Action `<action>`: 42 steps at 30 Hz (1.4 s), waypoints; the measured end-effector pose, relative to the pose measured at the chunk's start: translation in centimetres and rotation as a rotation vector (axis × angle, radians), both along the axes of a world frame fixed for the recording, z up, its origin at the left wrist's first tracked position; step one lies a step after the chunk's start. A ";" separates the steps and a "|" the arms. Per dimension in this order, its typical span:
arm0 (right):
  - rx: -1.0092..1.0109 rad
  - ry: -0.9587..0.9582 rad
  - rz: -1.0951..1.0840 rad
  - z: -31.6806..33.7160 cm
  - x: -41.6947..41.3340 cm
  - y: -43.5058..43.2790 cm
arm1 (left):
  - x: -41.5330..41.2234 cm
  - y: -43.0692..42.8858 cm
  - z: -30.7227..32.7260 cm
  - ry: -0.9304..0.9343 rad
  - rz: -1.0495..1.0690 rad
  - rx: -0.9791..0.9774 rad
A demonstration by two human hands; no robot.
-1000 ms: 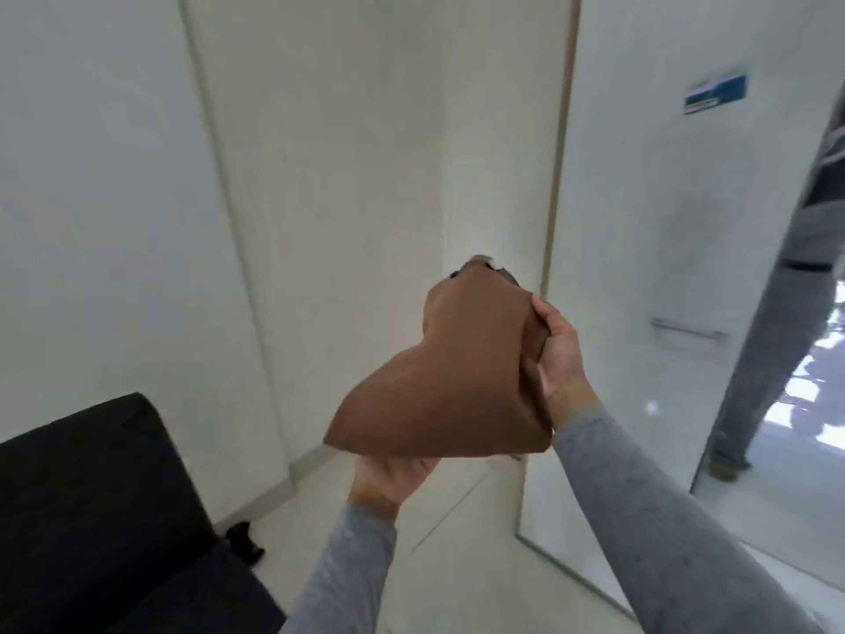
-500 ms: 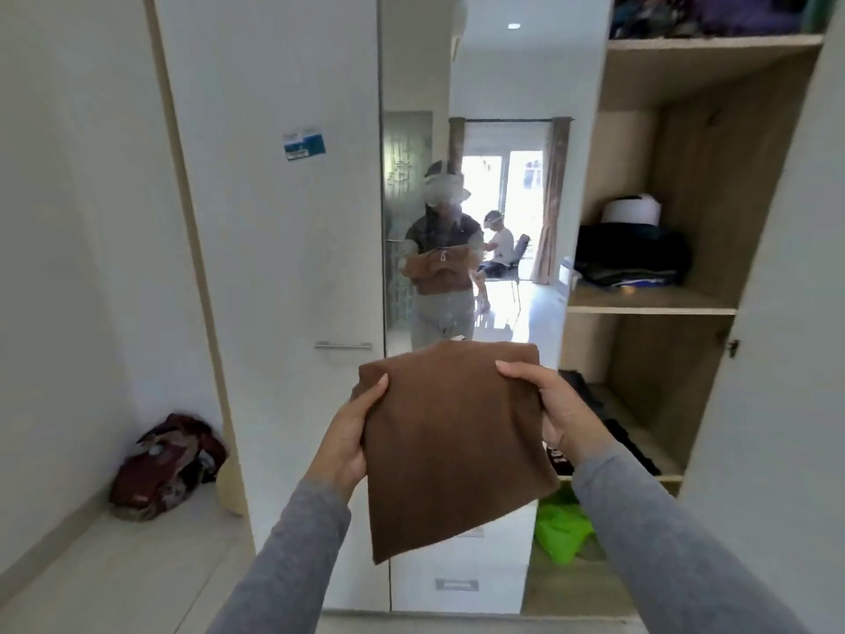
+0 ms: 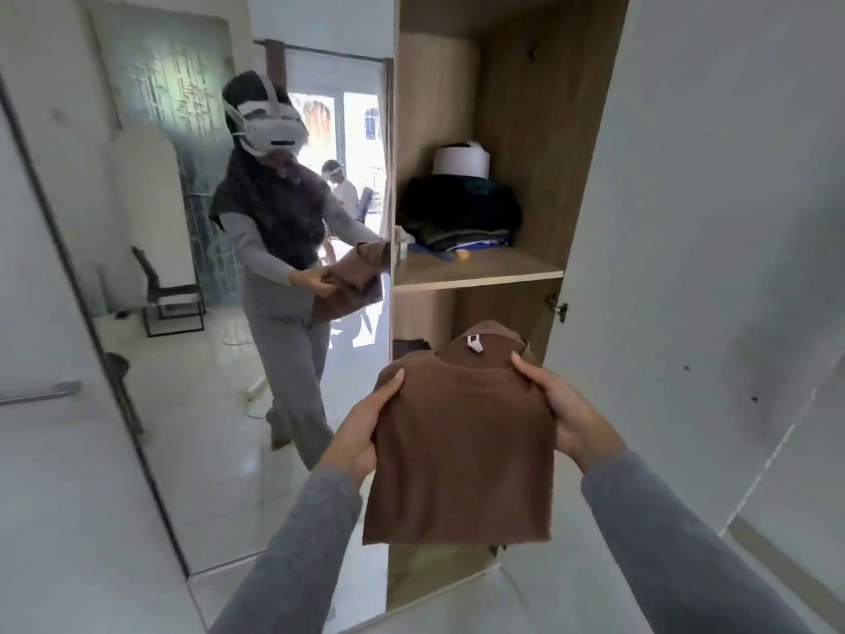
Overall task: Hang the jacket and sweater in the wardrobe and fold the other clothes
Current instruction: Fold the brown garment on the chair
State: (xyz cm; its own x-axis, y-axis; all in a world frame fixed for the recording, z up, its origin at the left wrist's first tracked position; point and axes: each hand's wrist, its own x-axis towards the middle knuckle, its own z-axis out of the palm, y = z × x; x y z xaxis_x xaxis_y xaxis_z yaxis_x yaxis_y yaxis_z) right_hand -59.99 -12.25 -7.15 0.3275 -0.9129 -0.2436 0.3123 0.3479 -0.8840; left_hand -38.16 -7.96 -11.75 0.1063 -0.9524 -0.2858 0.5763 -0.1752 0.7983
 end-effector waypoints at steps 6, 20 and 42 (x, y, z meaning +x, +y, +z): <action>-0.123 0.083 -0.199 -3.8 -2.7 -10.1 | -1.7 -11.1 -3.8 -0.028 -0.063 0.042; -0.242 0.362 -0.080 -9.8 -5.9 -30.5 | -4.0 -30.0 -10.8 -0.089 0.011 0.062; 0.013 0.110 -0.061 -27.7 3.9 -43.8 | 6.1 -52.5 -21.5 -1.215 0.367 0.137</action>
State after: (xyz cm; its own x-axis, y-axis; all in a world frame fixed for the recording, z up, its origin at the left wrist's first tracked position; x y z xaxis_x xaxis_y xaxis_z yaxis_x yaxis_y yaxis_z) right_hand -56.12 -56.10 -34.81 0.2415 -0.9268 -0.2874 0.2346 0.3432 -0.9095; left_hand -32.09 -60.43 -33.25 0.6170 -0.7822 0.0865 -0.4767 -0.2840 0.8319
